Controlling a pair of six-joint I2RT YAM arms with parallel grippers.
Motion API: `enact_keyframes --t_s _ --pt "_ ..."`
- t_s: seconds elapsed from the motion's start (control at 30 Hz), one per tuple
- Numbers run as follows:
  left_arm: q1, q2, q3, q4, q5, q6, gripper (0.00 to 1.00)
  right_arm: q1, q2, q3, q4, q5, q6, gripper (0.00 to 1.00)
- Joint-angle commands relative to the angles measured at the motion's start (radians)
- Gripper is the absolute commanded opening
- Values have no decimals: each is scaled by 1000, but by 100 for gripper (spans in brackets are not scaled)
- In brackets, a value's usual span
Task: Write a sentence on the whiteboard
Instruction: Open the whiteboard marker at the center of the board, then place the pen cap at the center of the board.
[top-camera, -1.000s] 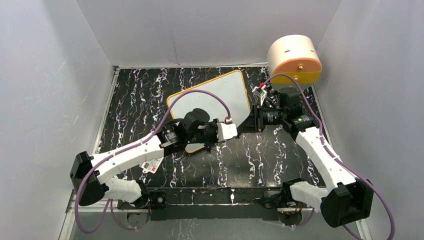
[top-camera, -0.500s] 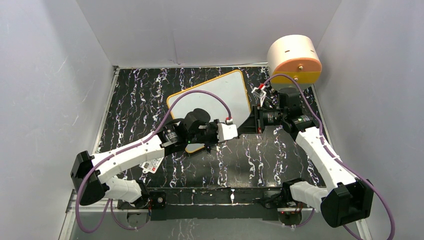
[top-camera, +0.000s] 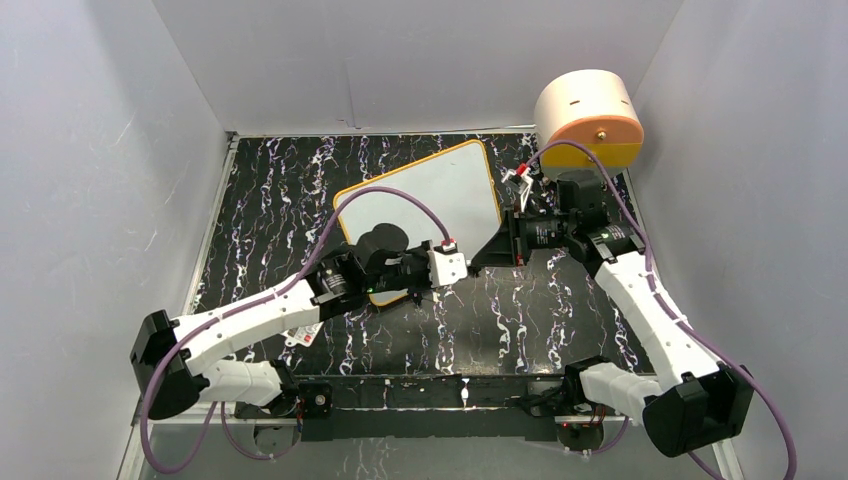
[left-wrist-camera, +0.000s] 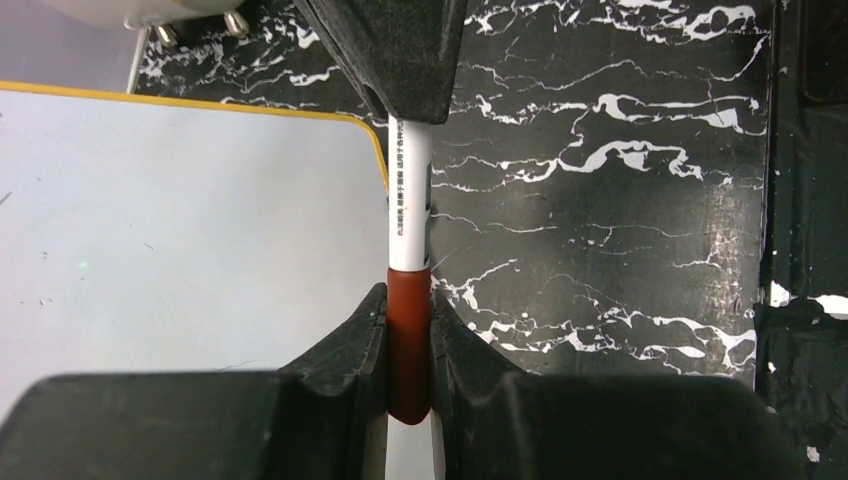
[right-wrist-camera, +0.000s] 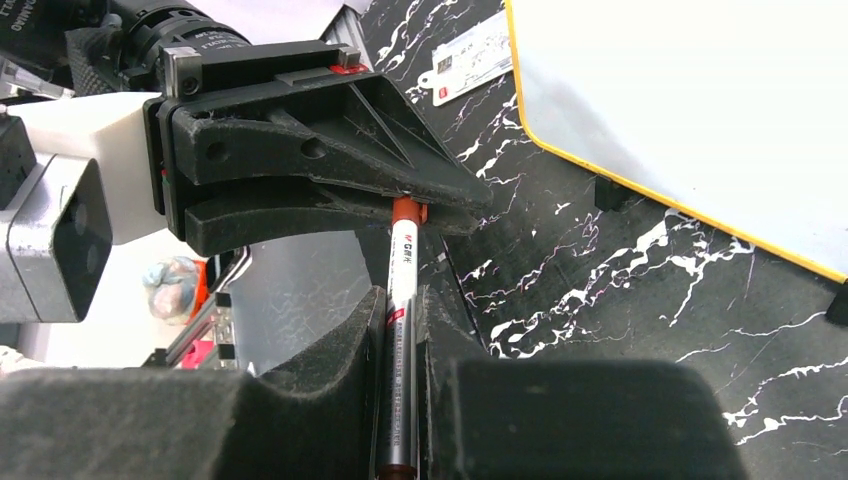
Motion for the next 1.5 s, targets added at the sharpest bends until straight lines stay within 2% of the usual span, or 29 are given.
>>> enact_keyframes --t_s 0.0,0.33,0.53,0.8,0.9,1.17,1.27,1.47 --pt "25 -67 -58 -12 -77 17 0 -10 -59 79 -95 8 -65 0" --pt "25 -137 -74 -18 -133 32 0 -21 -120 158 -188 112 -119 0" --pt "25 -160 6 -54 -323 -52 0 -20 -180 161 -125 236 -118 0" --pt "58 -118 213 -196 -602 -304 0 -20 -271 61 -30 471 -154 0" --pt "145 -83 288 -291 -617 -378 0 -20 -323 14 30 515 -162 0" --pt "509 3 407 -440 -501 -562 0 -20 -430 -75 86 624 -163 0" --pt "653 42 409 -466 -384 -606 0 -13 -473 -115 123 651 -157 0" --pt "837 134 364 -484 -220 -673 0 21 -509 -127 112 767 -162 0"
